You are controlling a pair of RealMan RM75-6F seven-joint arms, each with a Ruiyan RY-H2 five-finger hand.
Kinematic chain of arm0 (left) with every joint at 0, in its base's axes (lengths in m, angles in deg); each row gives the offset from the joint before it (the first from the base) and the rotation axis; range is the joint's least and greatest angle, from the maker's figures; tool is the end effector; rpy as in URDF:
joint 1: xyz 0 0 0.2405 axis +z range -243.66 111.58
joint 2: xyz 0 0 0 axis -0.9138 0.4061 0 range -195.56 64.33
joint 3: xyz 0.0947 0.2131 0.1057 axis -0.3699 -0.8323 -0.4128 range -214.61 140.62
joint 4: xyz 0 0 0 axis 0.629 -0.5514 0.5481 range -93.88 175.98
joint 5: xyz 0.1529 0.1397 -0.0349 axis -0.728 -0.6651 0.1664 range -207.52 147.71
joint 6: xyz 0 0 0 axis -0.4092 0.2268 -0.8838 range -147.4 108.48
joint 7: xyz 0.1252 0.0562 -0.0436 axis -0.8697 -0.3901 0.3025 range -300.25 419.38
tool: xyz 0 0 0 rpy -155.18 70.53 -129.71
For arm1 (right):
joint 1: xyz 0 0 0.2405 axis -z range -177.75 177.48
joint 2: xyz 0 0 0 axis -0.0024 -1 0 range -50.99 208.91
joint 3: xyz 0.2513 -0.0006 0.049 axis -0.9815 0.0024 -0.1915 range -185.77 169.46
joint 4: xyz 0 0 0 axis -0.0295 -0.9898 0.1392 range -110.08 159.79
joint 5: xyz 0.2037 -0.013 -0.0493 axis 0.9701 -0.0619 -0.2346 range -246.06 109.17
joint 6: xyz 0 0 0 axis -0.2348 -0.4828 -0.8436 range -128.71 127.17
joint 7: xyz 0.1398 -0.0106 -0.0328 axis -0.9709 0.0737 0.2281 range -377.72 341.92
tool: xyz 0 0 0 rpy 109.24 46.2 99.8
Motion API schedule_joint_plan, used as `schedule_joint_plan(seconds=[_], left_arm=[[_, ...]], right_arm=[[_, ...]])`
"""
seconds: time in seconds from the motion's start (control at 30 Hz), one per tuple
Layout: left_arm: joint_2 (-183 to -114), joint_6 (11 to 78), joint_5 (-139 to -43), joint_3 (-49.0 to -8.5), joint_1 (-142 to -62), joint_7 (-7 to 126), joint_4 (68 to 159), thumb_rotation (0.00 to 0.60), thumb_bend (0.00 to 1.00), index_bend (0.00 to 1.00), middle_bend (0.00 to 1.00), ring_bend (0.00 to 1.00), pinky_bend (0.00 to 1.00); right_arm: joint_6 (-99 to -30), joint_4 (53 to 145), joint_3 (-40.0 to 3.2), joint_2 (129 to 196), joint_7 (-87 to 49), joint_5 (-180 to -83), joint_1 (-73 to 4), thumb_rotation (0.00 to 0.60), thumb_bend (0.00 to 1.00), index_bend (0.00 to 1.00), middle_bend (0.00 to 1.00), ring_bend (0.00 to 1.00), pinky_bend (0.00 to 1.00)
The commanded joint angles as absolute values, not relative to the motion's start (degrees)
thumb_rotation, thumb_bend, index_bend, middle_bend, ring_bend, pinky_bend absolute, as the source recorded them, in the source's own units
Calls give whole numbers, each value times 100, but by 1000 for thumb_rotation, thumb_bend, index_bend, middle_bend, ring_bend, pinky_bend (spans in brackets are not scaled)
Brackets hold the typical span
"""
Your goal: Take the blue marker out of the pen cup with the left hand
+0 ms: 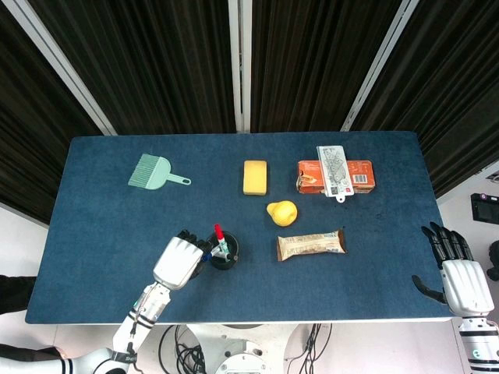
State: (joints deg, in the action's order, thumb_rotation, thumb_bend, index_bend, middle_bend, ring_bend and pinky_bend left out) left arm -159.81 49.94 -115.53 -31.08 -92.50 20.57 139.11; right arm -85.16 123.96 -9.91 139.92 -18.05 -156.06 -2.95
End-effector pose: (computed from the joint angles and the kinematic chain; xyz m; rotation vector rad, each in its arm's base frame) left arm -0.1175 0.2377 -0.0200 -1.8762 -0.6419 -1.0771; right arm -0.2960 -0.1646 0.1601 1.3903 -0.9874 0.9269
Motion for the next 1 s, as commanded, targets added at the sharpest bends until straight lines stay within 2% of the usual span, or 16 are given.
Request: schedule_joint_plan(seconds=[0.03, 0.67, 1.0], left_arm=[[-16011, 5033, -11569, -3107, -9264, 2051, 13877, 600, 337, 481, 639, 558, 444], [-16071, 5274, -11712, -3162, -9314, 2293, 13765, 600, 336, 593, 714, 632, 457], [-15693, 5642, -12035, -3212, -9199, 2366, 14380, 600, 336, 610, 723, 640, 458]], right_arm=[[-8503, 12395, -999, 13987, -1819, -15590, -301, 600, 176, 0, 0, 0, 0], [-8517, 12385, -1007, 13981, -1866, -15582, -299, 600, 176, 0, 0, 0, 0], [-8536, 12385, -1003, 13973, -1883, -15593, -290, 600, 176, 0, 0, 0, 0]])
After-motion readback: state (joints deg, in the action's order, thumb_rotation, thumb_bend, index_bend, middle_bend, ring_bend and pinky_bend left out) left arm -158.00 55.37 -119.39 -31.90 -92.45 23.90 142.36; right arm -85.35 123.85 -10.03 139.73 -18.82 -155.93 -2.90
